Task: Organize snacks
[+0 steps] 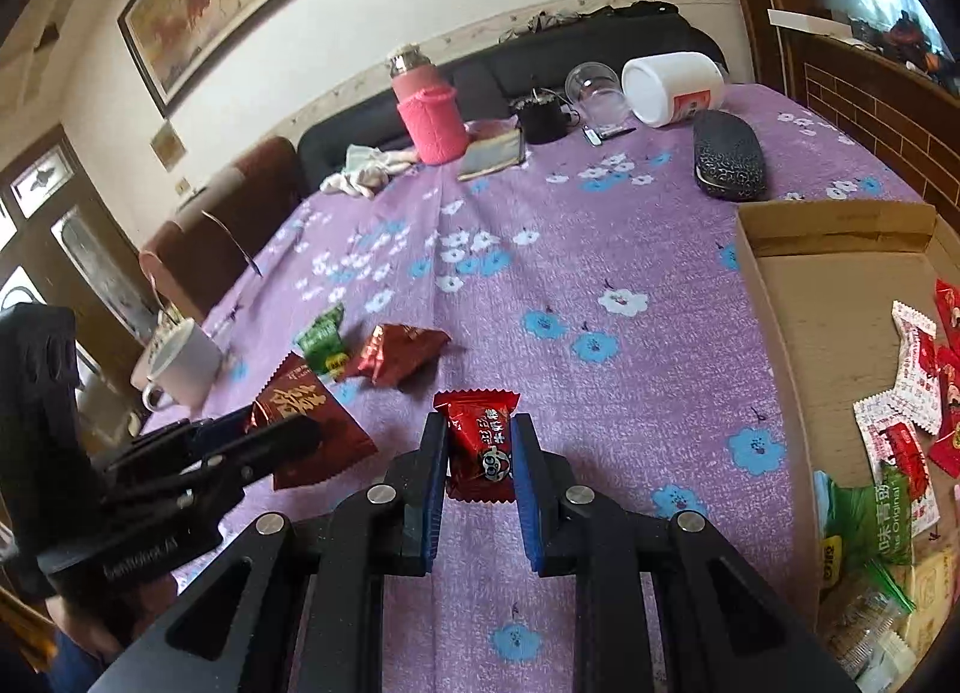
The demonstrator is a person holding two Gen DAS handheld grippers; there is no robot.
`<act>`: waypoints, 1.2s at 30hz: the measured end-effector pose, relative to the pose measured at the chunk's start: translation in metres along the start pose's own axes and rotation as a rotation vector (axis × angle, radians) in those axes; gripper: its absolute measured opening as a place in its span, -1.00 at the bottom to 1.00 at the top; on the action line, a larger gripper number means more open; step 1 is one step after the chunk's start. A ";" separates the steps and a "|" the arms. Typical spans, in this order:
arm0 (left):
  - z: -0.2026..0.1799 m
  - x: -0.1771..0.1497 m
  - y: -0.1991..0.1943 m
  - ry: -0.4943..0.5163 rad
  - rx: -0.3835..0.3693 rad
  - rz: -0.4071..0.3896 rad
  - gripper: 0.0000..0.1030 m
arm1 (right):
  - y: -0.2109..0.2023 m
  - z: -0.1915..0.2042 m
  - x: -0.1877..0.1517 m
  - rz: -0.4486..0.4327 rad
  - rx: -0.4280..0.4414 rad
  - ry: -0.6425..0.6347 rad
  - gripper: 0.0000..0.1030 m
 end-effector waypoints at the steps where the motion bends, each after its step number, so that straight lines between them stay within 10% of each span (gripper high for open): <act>1: -0.002 0.001 -0.002 0.010 0.009 -0.011 -0.30 | -0.001 0.001 0.001 -0.007 0.005 0.000 -0.57; 25: -0.021 0.005 -0.023 0.217 0.313 -0.193 -0.29 | -0.030 -0.004 0.005 -0.119 -0.010 0.032 -0.57; 36: -0.025 0.003 -0.027 0.245 0.361 -0.219 -0.29 | -0.102 -0.072 -0.013 -0.251 -0.099 0.168 -0.57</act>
Point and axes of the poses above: each gripper's, at about its wrist camera, not at the fingertips, and y roughly the way its jaws point, z to its left, x to its top, the point moved 8 cm from there along y, roughly the way its jaws point, and after that the axes turned 6 degrees about z, right-handed, at the moved point
